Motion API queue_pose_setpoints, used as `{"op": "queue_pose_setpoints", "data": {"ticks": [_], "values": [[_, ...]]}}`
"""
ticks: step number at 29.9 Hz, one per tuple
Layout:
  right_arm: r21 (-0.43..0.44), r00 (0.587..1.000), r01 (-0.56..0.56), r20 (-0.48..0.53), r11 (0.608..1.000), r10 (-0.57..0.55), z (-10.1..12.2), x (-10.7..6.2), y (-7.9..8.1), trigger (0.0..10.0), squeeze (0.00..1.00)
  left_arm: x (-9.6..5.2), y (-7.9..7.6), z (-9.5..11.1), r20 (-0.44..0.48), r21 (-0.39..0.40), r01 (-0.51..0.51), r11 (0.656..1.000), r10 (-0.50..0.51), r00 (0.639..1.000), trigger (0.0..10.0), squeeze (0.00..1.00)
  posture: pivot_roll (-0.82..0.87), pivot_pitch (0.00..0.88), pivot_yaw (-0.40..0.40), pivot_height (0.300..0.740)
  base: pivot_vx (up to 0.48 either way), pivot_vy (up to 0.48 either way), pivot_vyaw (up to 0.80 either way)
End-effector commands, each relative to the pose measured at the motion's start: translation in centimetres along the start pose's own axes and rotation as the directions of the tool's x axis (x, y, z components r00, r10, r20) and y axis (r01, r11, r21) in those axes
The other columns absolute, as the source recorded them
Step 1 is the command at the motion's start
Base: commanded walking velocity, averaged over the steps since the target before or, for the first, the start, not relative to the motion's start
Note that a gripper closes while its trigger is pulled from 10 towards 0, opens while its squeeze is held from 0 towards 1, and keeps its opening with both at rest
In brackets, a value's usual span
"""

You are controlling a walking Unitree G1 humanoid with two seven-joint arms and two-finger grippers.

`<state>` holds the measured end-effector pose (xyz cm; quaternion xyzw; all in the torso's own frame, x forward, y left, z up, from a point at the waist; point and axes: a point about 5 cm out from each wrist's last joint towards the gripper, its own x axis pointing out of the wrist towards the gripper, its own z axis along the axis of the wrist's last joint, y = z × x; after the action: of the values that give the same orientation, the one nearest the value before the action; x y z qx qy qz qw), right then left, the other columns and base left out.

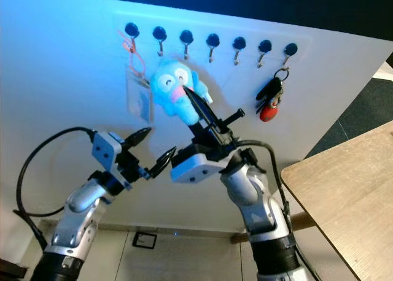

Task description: Hang keys on a hook

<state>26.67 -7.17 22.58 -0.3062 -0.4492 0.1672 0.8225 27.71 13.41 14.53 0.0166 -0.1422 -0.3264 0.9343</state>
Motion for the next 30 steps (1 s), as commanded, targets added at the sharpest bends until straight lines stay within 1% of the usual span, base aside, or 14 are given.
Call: {"op": "queue_pose_setpoints", "data": {"ticks": [1, 5, 12, 17, 18, 25, 28, 29, 30], "values": [[0.000, 0.999, 0.010, -0.033, 1.000, -0.010, -0.8, 0.0, -0.3, 10.0, 0.00, 1.1, -0.4, 0.6, 0.047, -0.038, -0.004, 0.999, 0.006, 0.999, 10.0, 0.00, 0.07, 0.034, -0.091, 0.740, 0.000, 0.000, 0.00], [-0.026, 0.999, 0.023, -0.036, 0.999, -0.024, -1.5, 0.7, -1.1, 10.0, 0.00, 2.7, -0.4, 2.0, 0.129, -0.087, -0.018, 0.996, 0.029, 0.991, 10.0, 0.00, 0.07, 0.032, -0.091, 0.740, 0.000, 0.000, 0.00], [-0.051, 0.998, 0.035, -0.045, 0.998, -0.037, -1.8, 0.9, -1.6, 10.0, 0.00, 3.1, -0.8, 2.5, 0.147, -0.092, 0.006, 0.996, 0.007, 0.989, 10.0, 0.00, 0.07, 0.032, -0.090, 0.740, 0.000, 0.000, 0.00], [-0.091, 0.997, 0.069, -0.038, 0.994, -0.072, -2.1, 1.2, -2.6, 10.0, 0.00, 3.3, -1.2, 2.5, 0.145, -0.093, 0.021, 0.995, -0.008, 0.989, 10.0, 0.00, 0.07, 0.034, -0.090, 0.740, 0.000, 0.000, 0.00], [-0.110, 0.995, 0.082, -0.042, 0.991, -0.087, -2.2, 1.1, -3.0, 10.0, 0.00, 3.3, -1.3, 2.5, 0.145, -0.095, 0.023, 0.995, -0.009, 0.989, 10.0, 0.00, 0.07, 0.035, -0.090, 0.740, 0.000, 0.000, 0.00], [-0.143, 0.992, 0.102, -0.060, 0.984, -0.112, -2.4, 0.6, -3.5, 10.0, 0.00, 3.2, -1.4, 2.5, 0.142, -0.096, 0.026, 0.995, -0.012, 0.990, 10.0, 0.00, 0.07, 0.035, -0.089, 0.740, 0.000, 0.000, 0.00], [-0.170, 0.989, 0.089, -0.103, 0.981, -0.108, -2.8, -0.4, -3.5, 10.0, 0.00, 3.1, -1.5, 2.4, 0.133, -0.093, 0.034, 0.995, -0.021, 0.991, 10.0, 0.00, 0.07, 0.038, -0.089, 0.740, 0.000, 0.000, 0.00], [-0.170, 0.989, 0.089, -0.103, 0.981, -0.108, -2.8, -0.4, -3.5, 10.0, 0.00, 3.1, -1.5, 2.4, 0.133, -0.093, 0.034, 0.995, -0.021, 0.991, 10.0, 0.00, 0.07, 0.038, -0.089, 0.740, 0.000, 0.000, 0.00], [-0.173, 0.988, 0.081, -0.116, 0.982, -0.102, -2.9, -0.9, -3.3, 10.0, 0.00, 3.1, -1.5, 2.4, 0.132, -0.093, 0.035, 0.995, -0.023, 0.991, 10.0, 0.00, 0.07, 0.040, -0.088, 0.740, 0.000, 0.000, 0.00]]}}
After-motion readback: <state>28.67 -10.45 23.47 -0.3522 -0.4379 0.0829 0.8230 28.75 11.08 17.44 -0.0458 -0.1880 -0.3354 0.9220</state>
